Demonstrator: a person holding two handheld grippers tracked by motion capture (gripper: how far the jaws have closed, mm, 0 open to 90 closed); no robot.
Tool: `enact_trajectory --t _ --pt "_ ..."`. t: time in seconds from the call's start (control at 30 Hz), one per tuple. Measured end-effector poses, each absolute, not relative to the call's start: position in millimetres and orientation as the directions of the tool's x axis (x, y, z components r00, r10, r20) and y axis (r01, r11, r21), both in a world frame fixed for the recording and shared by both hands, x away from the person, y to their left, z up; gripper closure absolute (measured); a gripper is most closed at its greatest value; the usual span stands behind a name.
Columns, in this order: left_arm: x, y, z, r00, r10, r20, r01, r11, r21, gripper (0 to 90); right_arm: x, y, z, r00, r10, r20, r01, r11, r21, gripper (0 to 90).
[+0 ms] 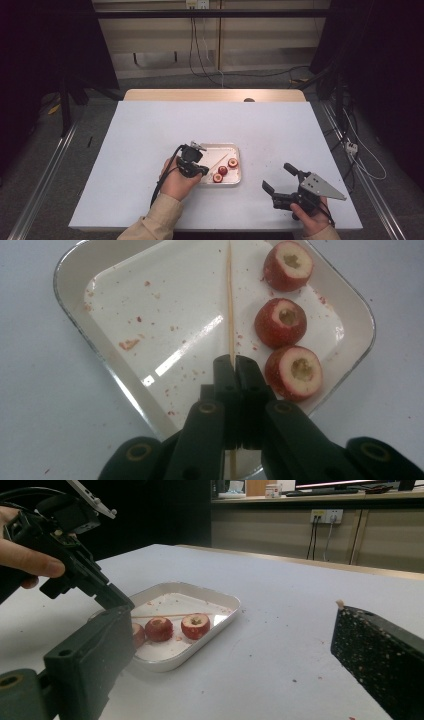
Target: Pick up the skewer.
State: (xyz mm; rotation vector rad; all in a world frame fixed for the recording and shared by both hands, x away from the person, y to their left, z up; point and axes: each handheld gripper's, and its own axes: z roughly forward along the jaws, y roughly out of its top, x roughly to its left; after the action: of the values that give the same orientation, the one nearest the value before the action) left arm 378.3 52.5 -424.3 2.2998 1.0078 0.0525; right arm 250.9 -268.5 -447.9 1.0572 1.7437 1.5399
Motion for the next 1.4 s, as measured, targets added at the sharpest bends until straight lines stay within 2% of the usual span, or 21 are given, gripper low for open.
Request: enact_trajectory --t 0.3,0.77,0.97,1.23,1.4 --pt "376 58 -423 0.720 0.669 -0.185 0.648 -0.553 0.524 89.2 251 -267 -448 -0.521 0.849 0.080 0.185 0.021 0.983 3.0" --pt "380 42 -426 0.747 0.649 -0.148 0.635 -0.628 0.450 88.9 251 -267 -448 -0.524 0.848 0.083 0.188 0.020 0.982 3.0" --pt "379 46 -426 0.726 0.664 -0.176 0.653 -0.587 0.478 89.3 252 -266 -448 -0.525 0.847 0.081 0.195 0.026 0.981 3.0" --pt "372 72 -419 0.703 0.665 -0.253 0.658 -0.471 0.588 89.3 260 -262 -446 -0.529 0.845 0.085 0.221 0.040 0.975 2.8" --pt "366 87 -419 0.696 0.655 -0.294 0.657 -0.415 0.629 89.3 274 -255 -442 -0.528 0.843 0.099 0.272 0.057 0.961 2.8"
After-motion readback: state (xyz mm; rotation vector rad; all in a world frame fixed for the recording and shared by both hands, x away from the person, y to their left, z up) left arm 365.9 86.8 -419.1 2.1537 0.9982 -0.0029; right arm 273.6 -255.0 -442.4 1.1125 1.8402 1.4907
